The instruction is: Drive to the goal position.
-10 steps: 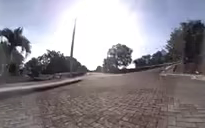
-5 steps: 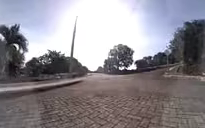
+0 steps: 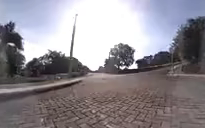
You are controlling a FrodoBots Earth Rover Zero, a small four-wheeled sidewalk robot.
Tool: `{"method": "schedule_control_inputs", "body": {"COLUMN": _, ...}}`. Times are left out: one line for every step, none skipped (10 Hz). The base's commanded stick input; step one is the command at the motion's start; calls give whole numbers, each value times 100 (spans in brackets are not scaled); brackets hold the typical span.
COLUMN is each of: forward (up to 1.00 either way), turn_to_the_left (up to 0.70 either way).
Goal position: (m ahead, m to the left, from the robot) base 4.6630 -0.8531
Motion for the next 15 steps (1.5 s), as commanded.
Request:
{"method": "schedule_control_inputs", "body": {"forward": 100, "turn_to_the_left": 0}}
{"method": "schedule_control_inputs", "body": {"forward": 100, "turn_to_the_left": 0}}
{"method": "schedule_control_inputs", "body": {"forward": 100, "turn_to_the_left": 0}}
{"method": "schedule_control_inputs", "body": {"forward": 100, "turn_to_the_left": 0}}
{"method": "schedule_control_inputs", "body": {"forward": 100, "turn_to_the_left": 0}}
{"method": "schedule_control_inputs", "body": {"forward": 100, "turn_to_the_left": -19}}
{"method": "schedule_control_inputs", "body": {"forward": 100, "turn_to_the_left": -27}}
{"method": "schedule_control_inputs", "body": {"forward": 100, "turn_to_the_left": -27}}
{"method": "schedule_control_inputs", "body": {"forward": 100, "turn_to_the_left": -27}}
{"method": "schedule_control_inputs", "body": {"forward": 100, "turn_to_the_left": -27}}
{"method": "schedule_control_inputs", "body": {"forward": 100, "turn_to_the_left": -27}}
{"method": "schedule_control_inputs", "body": {"forward": 100, "turn_to_the_left": -27}}
{"method": "schedule_control_inputs", "body": {"forward": 100, "turn_to_the_left": -27}}
{"method": "schedule_control_inputs", "body": {"forward": 100, "turn_to_the_left": -27}}
{"method": "schedule_control_inputs", "body": {"forward": 100, "turn_to_the_left": -27}}
